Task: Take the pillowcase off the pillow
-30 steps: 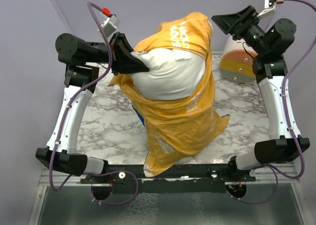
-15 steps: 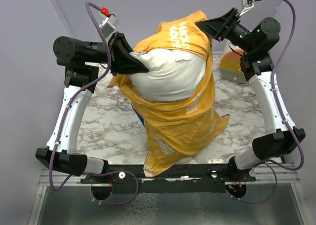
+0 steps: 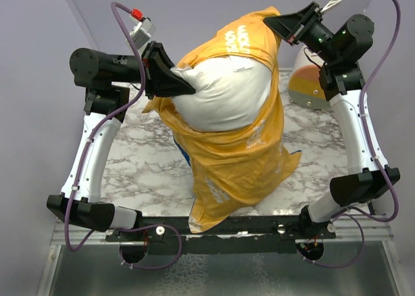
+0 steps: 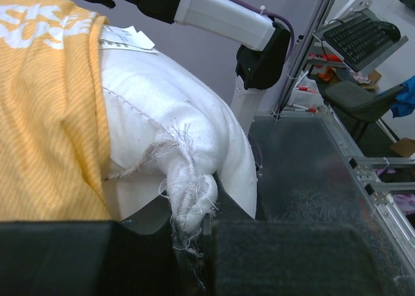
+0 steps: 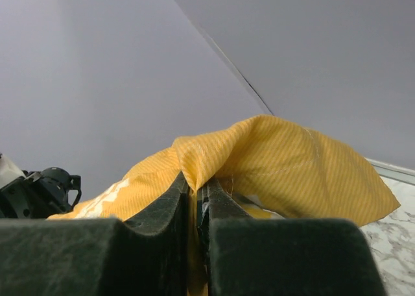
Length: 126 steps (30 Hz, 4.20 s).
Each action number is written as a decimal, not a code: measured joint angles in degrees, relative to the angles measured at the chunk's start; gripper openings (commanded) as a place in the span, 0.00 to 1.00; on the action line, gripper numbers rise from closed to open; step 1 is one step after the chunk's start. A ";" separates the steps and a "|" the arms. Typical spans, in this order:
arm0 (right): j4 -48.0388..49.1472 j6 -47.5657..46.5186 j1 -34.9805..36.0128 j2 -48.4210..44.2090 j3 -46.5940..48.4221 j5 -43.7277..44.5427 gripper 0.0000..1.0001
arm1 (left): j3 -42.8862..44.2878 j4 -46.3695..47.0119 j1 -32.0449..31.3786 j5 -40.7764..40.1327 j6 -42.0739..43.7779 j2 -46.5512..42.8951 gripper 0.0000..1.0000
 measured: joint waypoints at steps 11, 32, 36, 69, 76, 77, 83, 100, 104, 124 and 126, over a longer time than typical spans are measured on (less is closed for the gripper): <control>-3.39 0.11 -1.75 3.78 4.96 3.98 0.01 | -3.85 3.69 0.09 -2.08 -2.91 -1.53 0.00; -6.32 -11.26 -5.16 0.94 -16.33 18.40 0.01 | -4.02 4.09 1.68 -0.92 -1.88 -8.00 0.00; -6.47 -15.21 -1.16 -2.38 -27.93 22.75 0.02 | 1.77 -1.20 3.82 -0.44 6.86 -7.65 0.00; 29.07 -11.52 -0.37 -5.03 -14.36 -18.67 1.00 | 23.58 -30.73 -2.69 -24.94 50.93 9.64 0.00; 22.84 -23.02 6.95 -2.80 2.05 -26.60 1.00 | 23.58 -37.57 -10.88 -28.57 57.27 9.68 0.00; 21.53 -24.63 7.56 -2.82 3.04 -27.50 1.00 | 23.58 -38.56 -12.04 -29.05 58.31 9.70 0.00; 0.57 -41.97 12.11 -2.93 5.64 -31.23 1.00 | 27.17 -45.83 -16.02 -32.00 64.43 10.60 0.00; -18.64 -67.21 25.11 -9.86 -6.10 8.13 0.01 | 26.10 -58.49 -20.41 -44.46 70.71 6.95 0.99; -14.71 -66.38 25.11 -10.91 -5.92 11.37 0.01 | 17.62 -60.02 -14.71 -47.95 70.55 -0.09 0.99; -12.35 -62.38 25.11 -13.00 -1.97 1.77 0.01 | -2.38 -56.02 13.29 -11.98 56.22 -0.90 0.96; -12.46 -61.92 25.11 -12.72 -1.44 0.63 0.01 | -12.98 -39.98 13.07 -8.72 43.45 -5.25 0.91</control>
